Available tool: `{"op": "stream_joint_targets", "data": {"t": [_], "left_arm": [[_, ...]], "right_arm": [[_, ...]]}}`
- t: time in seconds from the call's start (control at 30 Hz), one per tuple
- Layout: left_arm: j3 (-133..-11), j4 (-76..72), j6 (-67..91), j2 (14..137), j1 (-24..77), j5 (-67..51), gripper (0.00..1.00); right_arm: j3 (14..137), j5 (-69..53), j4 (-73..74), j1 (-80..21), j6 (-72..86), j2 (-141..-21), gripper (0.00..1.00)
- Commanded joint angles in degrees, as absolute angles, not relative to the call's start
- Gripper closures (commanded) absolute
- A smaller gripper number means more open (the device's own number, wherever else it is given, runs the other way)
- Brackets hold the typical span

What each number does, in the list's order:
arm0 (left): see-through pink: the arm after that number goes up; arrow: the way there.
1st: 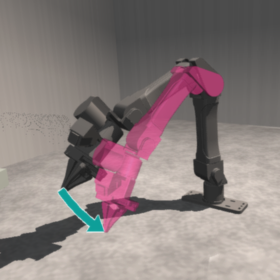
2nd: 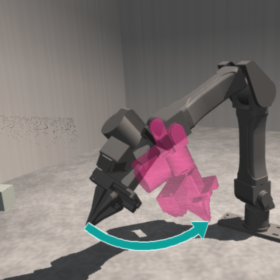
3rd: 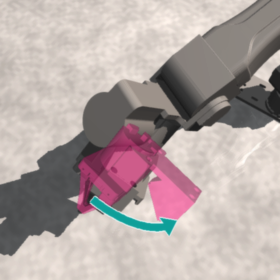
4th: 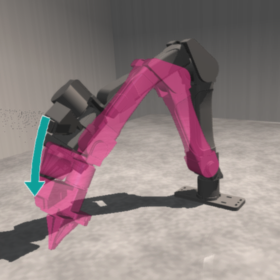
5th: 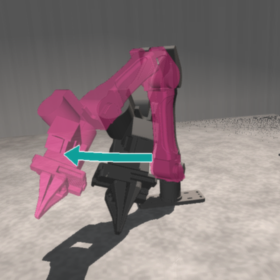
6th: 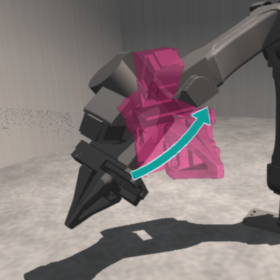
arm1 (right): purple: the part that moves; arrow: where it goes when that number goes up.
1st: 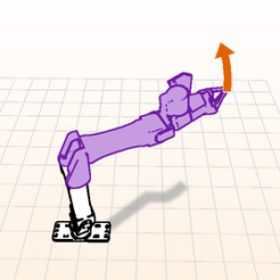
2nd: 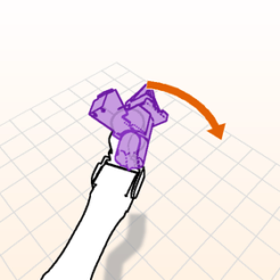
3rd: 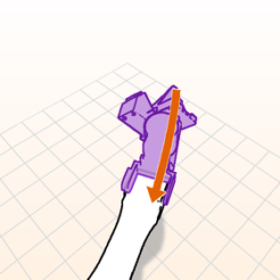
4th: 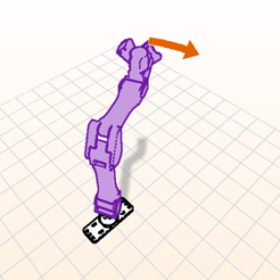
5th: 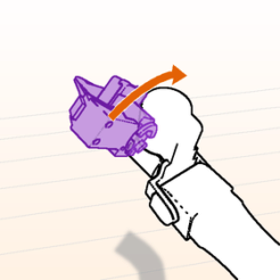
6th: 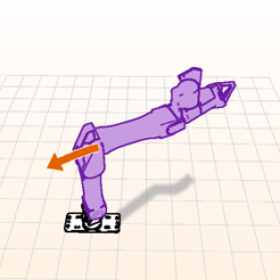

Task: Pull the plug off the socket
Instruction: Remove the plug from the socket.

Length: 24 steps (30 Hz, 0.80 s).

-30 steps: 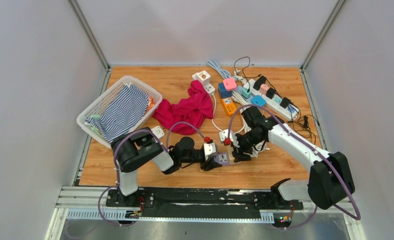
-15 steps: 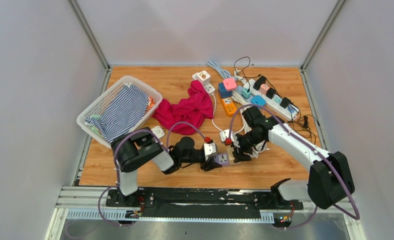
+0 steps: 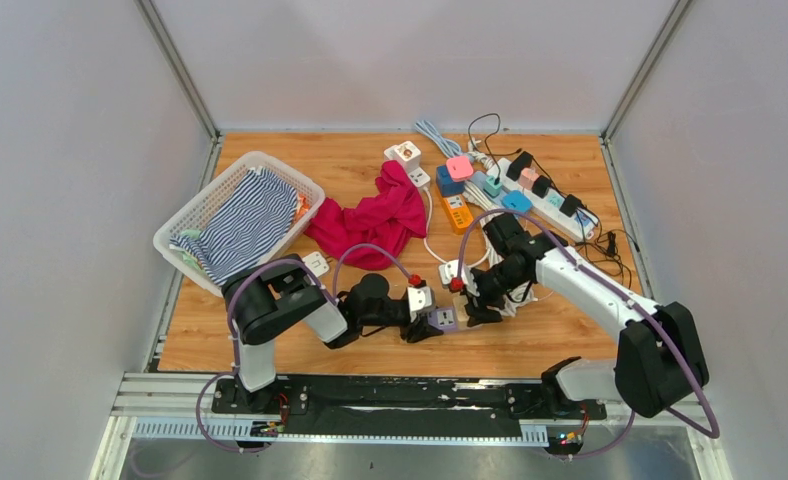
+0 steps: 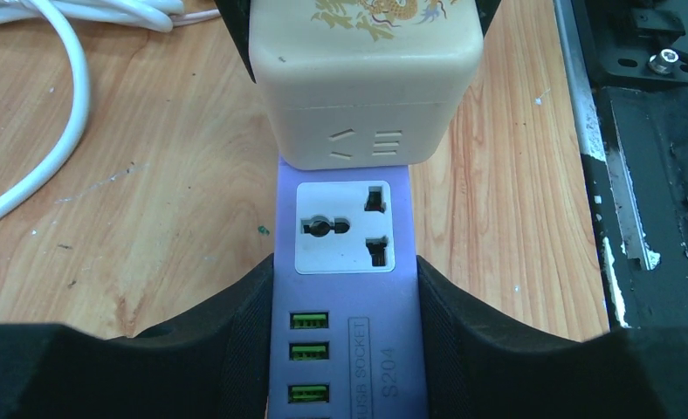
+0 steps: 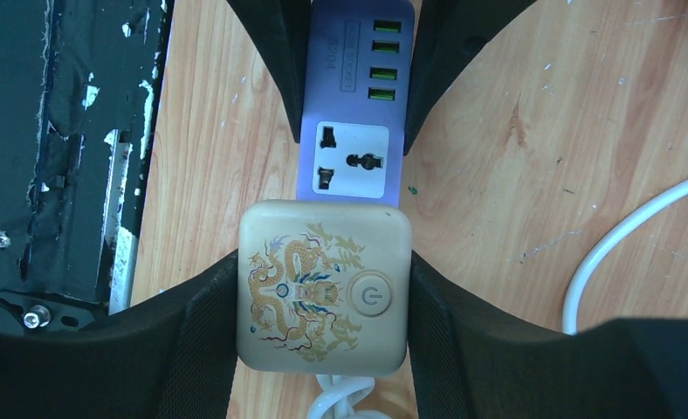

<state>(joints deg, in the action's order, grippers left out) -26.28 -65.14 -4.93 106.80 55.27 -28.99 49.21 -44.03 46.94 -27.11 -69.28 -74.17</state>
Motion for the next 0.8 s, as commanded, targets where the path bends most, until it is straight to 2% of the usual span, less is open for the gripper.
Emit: {"op": "stream_joint_targets", "data": {"t": [0.0,0.23,0.33,0.4,0.57,0.67,0.77], "left_arm": [[-26.9,-67.0,-7.0,107.0,55.3,-29.2,1.00],[-26.9,-66.9,-7.1,107.1,55.2,-29.4,1.00],[-26.7,-67.1,-7.0,107.0,55.3,-29.6,1.00],[-26.6,-67.3,-6.9,107.0,55.3,-29.7,1.00],[-26.6,-67.6,-6.9,107.1,55.3,-29.7,1.00],[-27.0,-67.1,-7.0,107.3,55.3,-29.6,1.00],[-27.2,-66.8,-7.0,107.4,55.4,-29.8,1.00]], "right_arm": [[49.7,-48.9,50.8,-30.1,-71.0,-74.1,1.00],[49.9,-48.1,50.8,-20.0,-70.8,-71.2,1.00],[49.7,-50.9,51.3,-21.3,-71.0,-71.5,1.00],[49.6,-52.6,52.9,-25.6,-72.9,-72.0,1.00],[50.1,-50.7,53.2,-32.2,-73.7,-75.3,1.00],[50.8,-47.2,52.3,-31.8,-71.9,-74.8,1.00],[51.0,-45.9,51.3,-26.7,-70.3,-73.6,1.00]]}}
